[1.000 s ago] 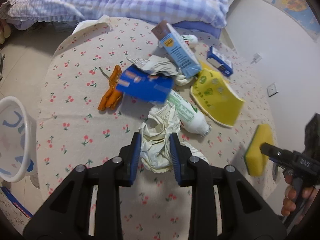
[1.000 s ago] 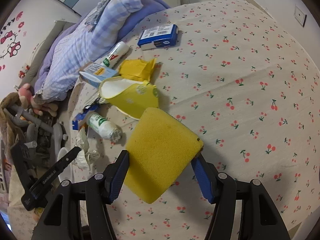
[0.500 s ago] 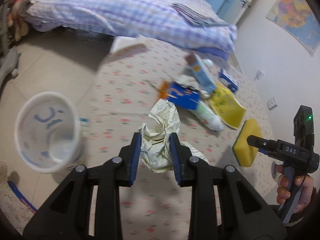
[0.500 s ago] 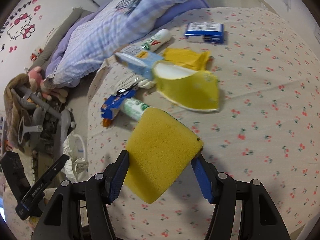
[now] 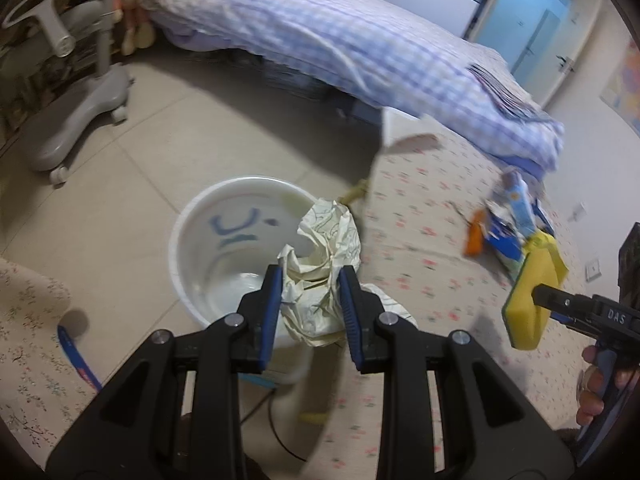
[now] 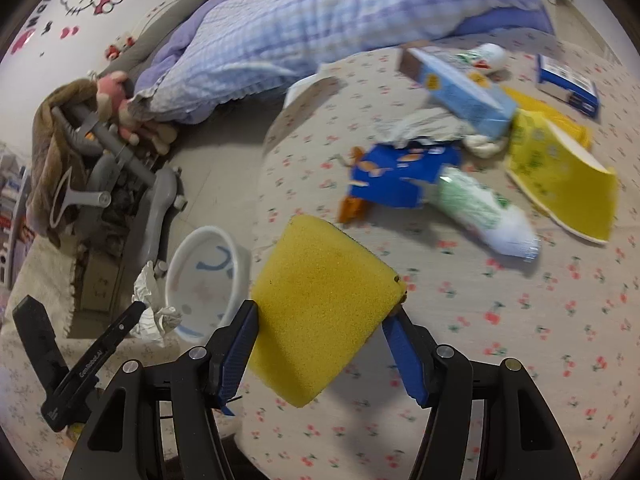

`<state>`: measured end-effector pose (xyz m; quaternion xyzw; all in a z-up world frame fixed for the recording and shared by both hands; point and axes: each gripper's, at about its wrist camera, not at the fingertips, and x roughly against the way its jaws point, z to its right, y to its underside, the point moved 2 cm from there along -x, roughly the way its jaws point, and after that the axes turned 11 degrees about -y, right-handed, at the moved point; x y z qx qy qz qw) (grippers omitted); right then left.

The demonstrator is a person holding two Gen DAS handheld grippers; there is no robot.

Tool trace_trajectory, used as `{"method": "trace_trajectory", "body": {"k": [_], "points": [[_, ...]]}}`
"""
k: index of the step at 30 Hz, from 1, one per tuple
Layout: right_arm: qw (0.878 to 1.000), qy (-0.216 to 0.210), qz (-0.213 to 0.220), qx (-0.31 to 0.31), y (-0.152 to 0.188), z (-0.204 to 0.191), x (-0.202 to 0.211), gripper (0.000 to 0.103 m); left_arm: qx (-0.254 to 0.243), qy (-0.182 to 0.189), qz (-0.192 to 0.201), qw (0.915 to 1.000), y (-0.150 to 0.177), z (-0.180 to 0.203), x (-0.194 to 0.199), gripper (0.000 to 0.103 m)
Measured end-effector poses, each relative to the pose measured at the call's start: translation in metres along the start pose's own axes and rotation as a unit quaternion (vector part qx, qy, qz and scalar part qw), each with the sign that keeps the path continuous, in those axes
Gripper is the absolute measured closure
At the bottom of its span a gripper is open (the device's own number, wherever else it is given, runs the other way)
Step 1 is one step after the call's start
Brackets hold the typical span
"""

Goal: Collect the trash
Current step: 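Carry the tissue in the left tool to the wastebasket and release it, then drop the yellow sponge from the right tool into the wastebasket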

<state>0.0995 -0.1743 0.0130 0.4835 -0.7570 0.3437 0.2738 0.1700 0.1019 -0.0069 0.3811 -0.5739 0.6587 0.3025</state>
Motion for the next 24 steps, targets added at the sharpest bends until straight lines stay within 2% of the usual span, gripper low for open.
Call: {"method": "trace_trajectory", "body": {"k": [5,7,9,11,18,24], "points": [[1.000,-0.007,-0.010,0.024,0.000,-0.034,-0.031,0.038,0.021,-0.013,0.008,0.9997,-0.007,-0.029,-0.012,0.070],[0.999,-0.010,-0.011,0.031,0.000,-0.046,-0.042,0.038,0.026,-0.031,0.008,0.9992,-0.008,-0.037,-0.017,0.061],[0.999,-0.012,-0.013,0.036,0.001,-0.057,-0.055,0.038,0.030,-0.044,-0.008,0.9986,-0.009,-0.044,-0.022,0.036],[0.999,-0.013,-0.014,0.040,0.002,-0.067,-0.064,0.038,0.038,-0.054,-0.013,0.9977,-0.008,-0.052,-0.022,0.027],[0.998,-0.013,-0.016,0.058,0.003,-0.095,-0.096,0.038,0.041,-0.116,-0.030,0.9920,0.001,-0.082,-0.020,0.013],[0.998,-0.009,-0.016,0.067,0.001,-0.108,-0.116,0.037,0.047,-0.146,-0.048,0.9870,0.006,-0.100,-0.020,0.010]]}}
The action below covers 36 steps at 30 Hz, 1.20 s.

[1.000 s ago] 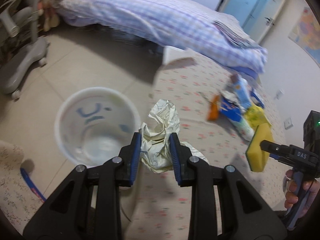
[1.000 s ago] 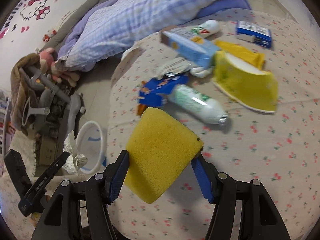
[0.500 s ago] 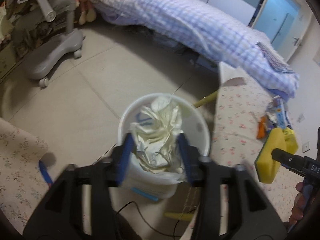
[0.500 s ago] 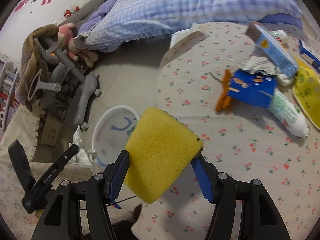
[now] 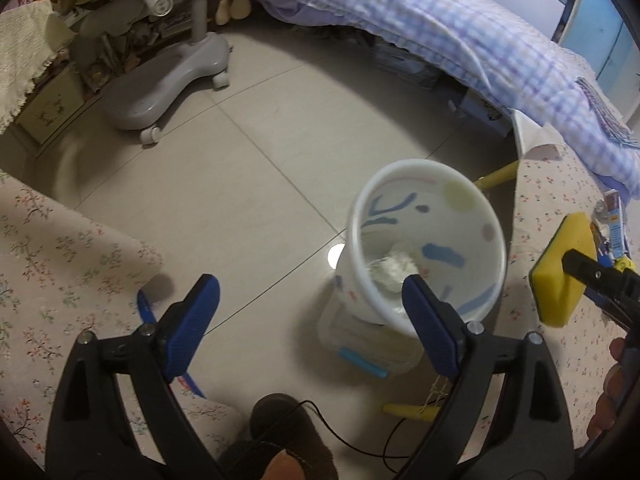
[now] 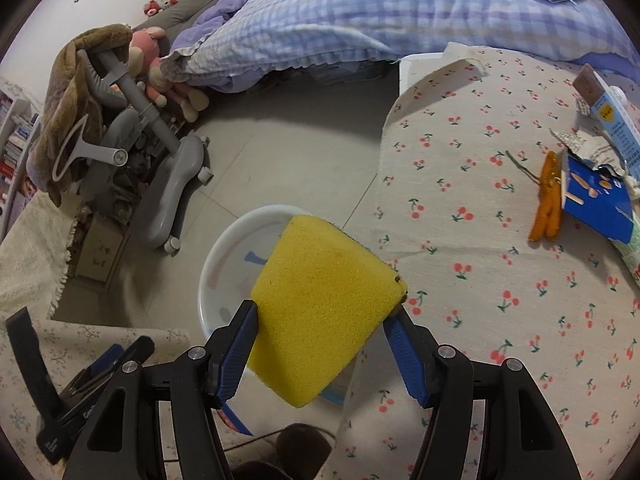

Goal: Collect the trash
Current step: 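Drop the yellow sponge from the right tool into the wastebasket, then grasp the blue snack box with the left tool while the right tool grasps the yellow cup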

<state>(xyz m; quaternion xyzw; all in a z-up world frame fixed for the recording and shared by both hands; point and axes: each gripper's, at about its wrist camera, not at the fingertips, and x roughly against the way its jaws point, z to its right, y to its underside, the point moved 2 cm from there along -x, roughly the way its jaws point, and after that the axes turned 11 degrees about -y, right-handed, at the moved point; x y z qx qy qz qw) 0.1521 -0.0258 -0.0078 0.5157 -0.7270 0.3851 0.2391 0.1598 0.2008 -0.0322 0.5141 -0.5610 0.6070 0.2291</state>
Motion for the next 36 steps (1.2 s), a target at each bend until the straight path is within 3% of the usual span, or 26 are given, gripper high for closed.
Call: {"method": "trace_trajectory", "body": {"k": [8,13,25,36], "points": [[1.000,-0.003,-0.003,0.011,-0.004,-0.009,-0.019,0.035,-0.009,-0.019,0.005,0.9998,0.003,-0.005,0.001,0.009],[0.999,-0.033,0.009,0.037,-0.006,-0.021,-0.011,0.020,-0.010,-0.018,0.005,0.9998,0.003,-0.006,0.001,0.009],[0.997,0.008,0.029,0.067,0.001,-0.003,0.033,0.020,-0.018,0.001,0.004,0.9998,0.006,0.003,0.009,0.009],[0.991,0.091,0.063,0.070,0.009,0.069,0.116,0.019,-0.061,-0.007,0.028,0.9977,0.016,0.033,0.023,0.001]]}}
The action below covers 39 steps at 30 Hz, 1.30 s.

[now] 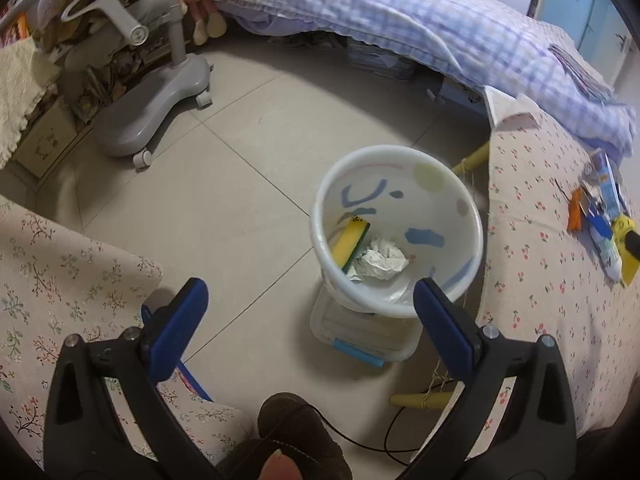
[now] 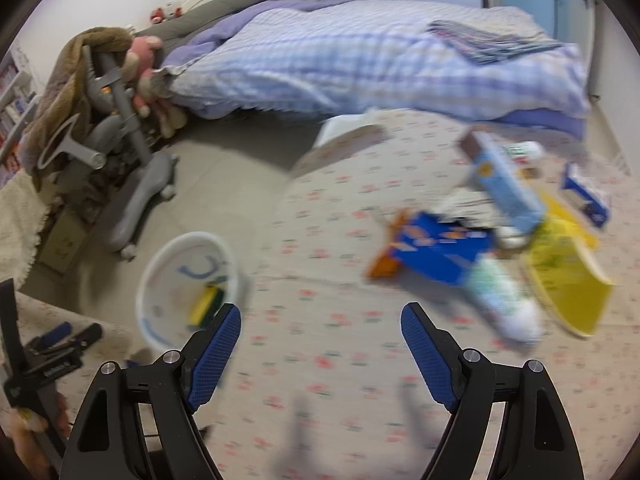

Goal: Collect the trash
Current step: 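Grasp the blue snack box with the left tool while the right tool grasps the yellow cup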

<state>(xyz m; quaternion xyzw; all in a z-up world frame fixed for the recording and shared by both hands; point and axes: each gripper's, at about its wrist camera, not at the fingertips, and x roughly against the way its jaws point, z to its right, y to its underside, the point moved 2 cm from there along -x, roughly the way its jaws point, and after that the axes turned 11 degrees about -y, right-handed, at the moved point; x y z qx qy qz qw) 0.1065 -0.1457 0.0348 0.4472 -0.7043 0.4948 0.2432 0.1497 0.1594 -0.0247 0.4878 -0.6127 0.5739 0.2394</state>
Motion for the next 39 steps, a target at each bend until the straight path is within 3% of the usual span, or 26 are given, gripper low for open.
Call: {"method": "trace_trajectory", "body": {"k": [8,15,21,27,39], "points": [[0.998,0.046,0.015,-0.040,-0.003,0.075,0.037,0.019,-0.018,0.029,-0.004,0.9994,0.000,0.031,0.012,0.001],[0.992,0.102,0.033,-0.068,-0.010,0.145,0.063,0.018,-0.046,0.060,-0.006,0.9971,-0.006,0.083,0.025,0.001],[0.988,0.120,0.011,-0.099,-0.009,0.199,0.056,0.018,-0.074,0.081,-0.012,0.9939,-0.017,0.132,0.031,0.001],[0.985,0.108,-0.015,-0.133,-0.006,0.227,0.038,0.018,-0.087,0.109,-0.014,0.9901,-0.031,0.181,0.033,0.001],[0.986,0.099,-0.028,-0.128,-0.016,0.235,0.012,0.018,-0.105,0.174,-0.005,0.9791,-0.039,0.274,0.032,0.001]]}}
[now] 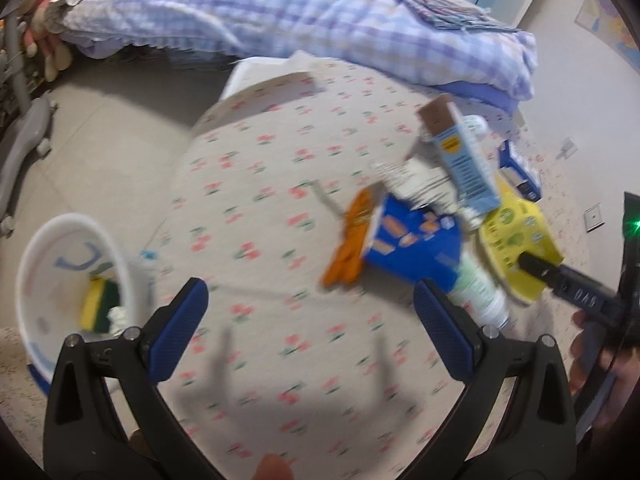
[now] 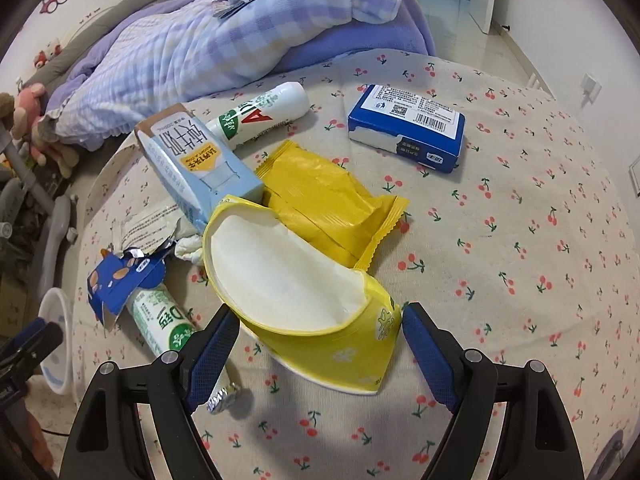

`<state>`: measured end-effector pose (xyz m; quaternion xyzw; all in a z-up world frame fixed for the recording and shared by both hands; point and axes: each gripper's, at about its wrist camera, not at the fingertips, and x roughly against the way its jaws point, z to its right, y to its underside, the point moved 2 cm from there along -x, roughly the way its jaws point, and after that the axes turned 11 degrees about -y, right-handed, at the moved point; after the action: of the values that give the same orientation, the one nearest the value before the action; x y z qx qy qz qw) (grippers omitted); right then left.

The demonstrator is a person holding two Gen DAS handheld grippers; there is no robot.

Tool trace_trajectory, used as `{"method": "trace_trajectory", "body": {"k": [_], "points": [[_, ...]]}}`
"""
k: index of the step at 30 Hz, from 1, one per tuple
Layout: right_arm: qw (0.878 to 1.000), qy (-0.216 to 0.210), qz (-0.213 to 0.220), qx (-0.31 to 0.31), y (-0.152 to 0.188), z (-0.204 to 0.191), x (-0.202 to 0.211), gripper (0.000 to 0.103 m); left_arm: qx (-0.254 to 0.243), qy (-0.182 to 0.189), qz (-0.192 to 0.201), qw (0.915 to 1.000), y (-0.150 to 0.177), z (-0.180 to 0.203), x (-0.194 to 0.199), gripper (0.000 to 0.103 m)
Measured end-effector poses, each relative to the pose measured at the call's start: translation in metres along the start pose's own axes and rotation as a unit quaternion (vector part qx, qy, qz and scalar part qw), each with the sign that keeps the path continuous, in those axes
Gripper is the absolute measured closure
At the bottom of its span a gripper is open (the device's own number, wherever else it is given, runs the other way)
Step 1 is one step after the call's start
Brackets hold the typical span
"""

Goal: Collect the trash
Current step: 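Grasp the blue snack box with the left tool while the right tool grasps the yellow cup, then carry the blue box in the left tool over the wastebasket and release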

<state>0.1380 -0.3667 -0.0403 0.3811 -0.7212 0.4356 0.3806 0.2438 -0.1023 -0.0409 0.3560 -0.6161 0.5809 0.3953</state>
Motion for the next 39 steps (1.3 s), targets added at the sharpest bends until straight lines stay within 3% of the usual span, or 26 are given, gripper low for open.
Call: {"method": "trace_trajectory", "body": {"k": [6,10,16,18,22,39], "points": [[1.000,-0.009,0.002,0.001,-0.001,0.003,-0.001,0.018,-0.023,0.033,0.018,0.9990,-0.008,0.037,-0.005,0.001],[1.000,-0.027,0.001,-0.012,-0.001,0.006,0.002,0.024,-0.042,0.044,0.021,0.9980,-0.009,0.052,-0.012,0.001],[0.999,-0.042,-0.003,-0.028,0.002,0.009,0.009,0.030,-0.079,0.043,0.018,0.9958,-0.005,0.064,-0.018,0.015],[0.999,-0.040,-0.001,-0.028,0.005,0.010,0.015,0.031,-0.093,0.041,0.017,0.9947,-0.003,0.067,-0.019,0.030],[0.999,-0.042,0.007,-0.029,0.010,0.014,0.029,0.031,-0.105,0.033,0.017,0.9938,0.000,0.069,-0.020,0.035],[0.998,-0.051,0.038,-0.030,0.035,0.026,0.091,0.031,-0.100,0.052,0.027,0.9933,0.019,0.050,0.019,0.035]]}}
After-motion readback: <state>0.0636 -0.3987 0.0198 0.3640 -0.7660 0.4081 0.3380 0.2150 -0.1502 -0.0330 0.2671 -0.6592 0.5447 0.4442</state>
